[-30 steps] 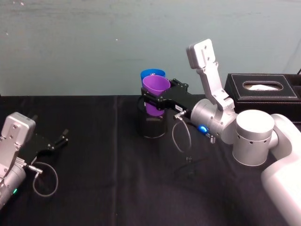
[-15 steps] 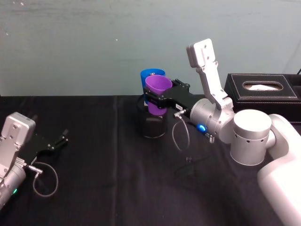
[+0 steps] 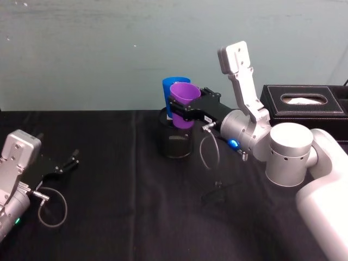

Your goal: Pick up one cup with a gripper and tap it against the other cup.

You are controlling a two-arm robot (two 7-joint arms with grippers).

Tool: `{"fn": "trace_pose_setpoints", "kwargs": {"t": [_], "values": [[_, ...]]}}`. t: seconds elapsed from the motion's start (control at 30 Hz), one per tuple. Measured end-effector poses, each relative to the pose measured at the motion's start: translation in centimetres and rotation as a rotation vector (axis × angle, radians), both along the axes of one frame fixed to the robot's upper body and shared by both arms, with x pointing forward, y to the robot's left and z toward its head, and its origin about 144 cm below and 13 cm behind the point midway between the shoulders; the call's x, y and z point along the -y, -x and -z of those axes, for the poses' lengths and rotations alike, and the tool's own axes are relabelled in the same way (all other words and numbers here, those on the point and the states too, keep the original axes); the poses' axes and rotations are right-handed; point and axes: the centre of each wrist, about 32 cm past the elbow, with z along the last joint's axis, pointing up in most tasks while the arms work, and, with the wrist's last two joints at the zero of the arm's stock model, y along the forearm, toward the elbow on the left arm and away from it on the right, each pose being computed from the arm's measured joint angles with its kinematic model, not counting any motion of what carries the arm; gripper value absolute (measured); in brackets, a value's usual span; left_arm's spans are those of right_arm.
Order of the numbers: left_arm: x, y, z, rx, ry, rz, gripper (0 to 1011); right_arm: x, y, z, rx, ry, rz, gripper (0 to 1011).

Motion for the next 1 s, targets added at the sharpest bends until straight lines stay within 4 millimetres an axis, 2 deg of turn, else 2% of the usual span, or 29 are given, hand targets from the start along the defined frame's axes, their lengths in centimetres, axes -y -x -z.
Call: {"fn": "trace_pose_setpoints", "kwargs": {"t": [1.0], "values": [[0.0,0.0,0.0,0.0,0.0,0.0,1000,0.07,-0.69,-0.28,0.007,-0.008,-0.006,731]]}}
